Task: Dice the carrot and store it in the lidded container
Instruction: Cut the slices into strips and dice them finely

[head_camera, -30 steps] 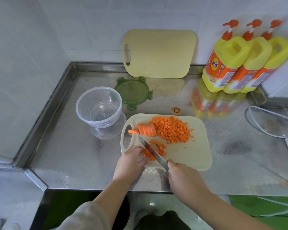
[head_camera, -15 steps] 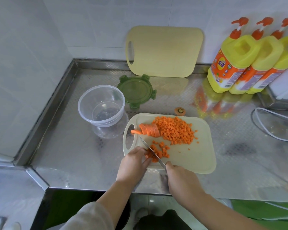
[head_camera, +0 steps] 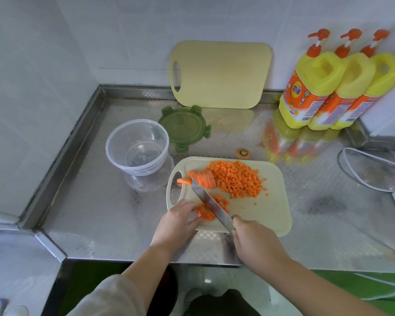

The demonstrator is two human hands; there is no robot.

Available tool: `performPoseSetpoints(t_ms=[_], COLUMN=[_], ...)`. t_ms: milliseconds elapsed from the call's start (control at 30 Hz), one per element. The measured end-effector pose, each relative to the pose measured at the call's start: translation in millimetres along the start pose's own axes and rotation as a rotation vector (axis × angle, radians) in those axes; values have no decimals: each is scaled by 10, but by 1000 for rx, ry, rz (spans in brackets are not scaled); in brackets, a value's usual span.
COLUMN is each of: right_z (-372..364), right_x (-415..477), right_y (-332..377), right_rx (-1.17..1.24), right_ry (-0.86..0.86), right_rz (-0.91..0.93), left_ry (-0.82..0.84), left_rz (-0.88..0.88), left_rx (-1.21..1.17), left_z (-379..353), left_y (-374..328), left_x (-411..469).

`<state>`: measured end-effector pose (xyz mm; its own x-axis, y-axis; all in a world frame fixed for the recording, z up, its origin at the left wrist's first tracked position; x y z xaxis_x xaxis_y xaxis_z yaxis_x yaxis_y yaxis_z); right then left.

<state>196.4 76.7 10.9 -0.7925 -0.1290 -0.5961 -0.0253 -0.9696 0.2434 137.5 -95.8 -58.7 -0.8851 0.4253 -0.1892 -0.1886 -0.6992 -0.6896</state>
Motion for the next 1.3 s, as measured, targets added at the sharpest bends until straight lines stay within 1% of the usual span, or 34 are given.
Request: performPoseSetpoints(t_ms=[167,433,533,867,933,1133,1300], right_z=[-96,-137,-143,-254,-273,-246,-219], right_x=[-49,-41,-10,167,201,229,241], right_y=[93,151,170,139,128,132,120], right_rx=[-32,-64,-83,-40,-18,-48,-54], right_ry=[1,36,39,87,68,8,-9], right_rz=[4,-29,-30,-40,-32,7,12], left_ry=[48,34,19,-15,-12,-7,-8], left_rz=[-13,5,-12,-29,-38,-26,-5], left_rx=[57,87,82,72,76,64,57], left_z=[-35,-50,-44,-51,-36,-25,-25], left_y=[41,23,3,47,47,47,27], left_x=[14,47,51,57,58,62,56])
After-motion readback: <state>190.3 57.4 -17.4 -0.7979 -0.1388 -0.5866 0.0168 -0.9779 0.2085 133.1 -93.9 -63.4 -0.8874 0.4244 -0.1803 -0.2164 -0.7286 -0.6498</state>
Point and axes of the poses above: each hand's wrist, its own x-axis towards the middle knuckle, its own z-axis out of the back of the hand, y = z × x, the point moved 2 cm from there along x, towards the middle knuckle, and after that the axes turned 13 degrees about y, right-handed, at the moved point
